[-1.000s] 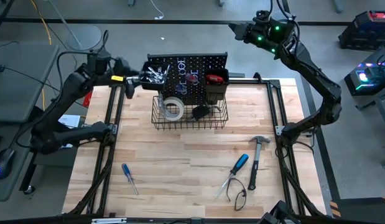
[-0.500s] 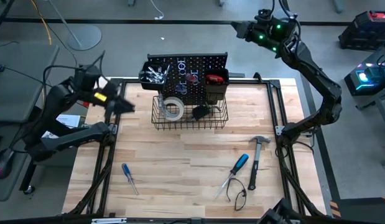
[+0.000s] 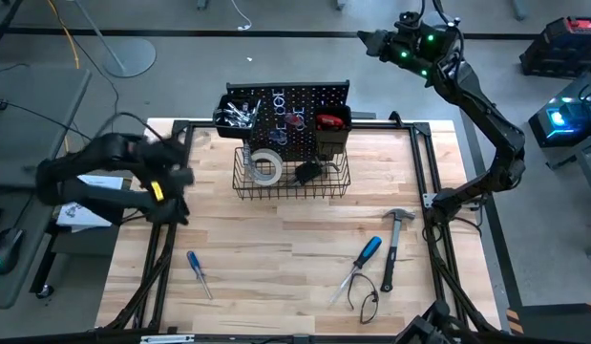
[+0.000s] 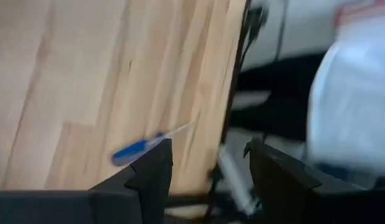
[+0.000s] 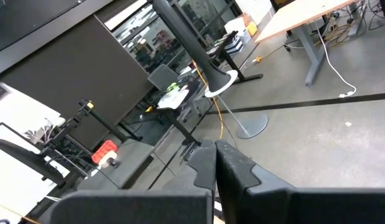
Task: Hang tools onto peg board
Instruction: Hang the blue transparent screwdriver on the peg board
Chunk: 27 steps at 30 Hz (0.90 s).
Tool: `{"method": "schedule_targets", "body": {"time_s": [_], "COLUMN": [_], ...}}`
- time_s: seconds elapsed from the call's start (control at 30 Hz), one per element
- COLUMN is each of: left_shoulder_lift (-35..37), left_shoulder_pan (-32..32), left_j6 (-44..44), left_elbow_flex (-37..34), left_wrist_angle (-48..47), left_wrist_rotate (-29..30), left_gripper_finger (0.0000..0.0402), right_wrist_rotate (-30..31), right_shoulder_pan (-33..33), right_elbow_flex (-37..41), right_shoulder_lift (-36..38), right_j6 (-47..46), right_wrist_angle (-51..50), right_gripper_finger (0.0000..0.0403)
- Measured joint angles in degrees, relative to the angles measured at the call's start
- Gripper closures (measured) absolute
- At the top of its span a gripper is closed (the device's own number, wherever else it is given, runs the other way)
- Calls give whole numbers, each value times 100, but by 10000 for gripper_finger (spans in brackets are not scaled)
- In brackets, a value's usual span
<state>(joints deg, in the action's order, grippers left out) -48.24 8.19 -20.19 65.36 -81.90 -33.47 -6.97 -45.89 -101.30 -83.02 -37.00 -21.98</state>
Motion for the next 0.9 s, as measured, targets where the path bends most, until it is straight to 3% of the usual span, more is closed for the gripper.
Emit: {"method": "schedule_targets", "body": {"time_s": [0.2,0.33,0.5,0.57,0.67,0.9], "left_shoulder_lift": [-1026,-1453,-1813,-2031,-2357,-2591], "left_shoulder_pan": [-2303,-3903,-5571,-5961,-6284,-6460], "left_j6": [-136,-771,-1220,-1019,-1001,-905], "left_elbow_flex": [-2,-2,-82,-302,-788,-1862], "left_wrist_angle": [292,484,1603,1759,1764,2542], "left_wrist_rotate": [601,912,2854,3219,3209,3425], "left_gripper_finger": [206,206,206,206,206,206], "right_wrist_rotate": [-65,-72,-88,-107,-122,-140], "right_shoulder_pan": [-26,-26,-26,-27,-70,-154], "right_elbow_flex": [0,0,0,0,0,0], "right_shoulder_lift": [0,0,0,0,0,0], "right_j6": [104,163,252,252,247,112], "right_wrist_angle": [2,0,0,0,0,0], "right_gripper_finger": [402,402,402,402,402,402]}}
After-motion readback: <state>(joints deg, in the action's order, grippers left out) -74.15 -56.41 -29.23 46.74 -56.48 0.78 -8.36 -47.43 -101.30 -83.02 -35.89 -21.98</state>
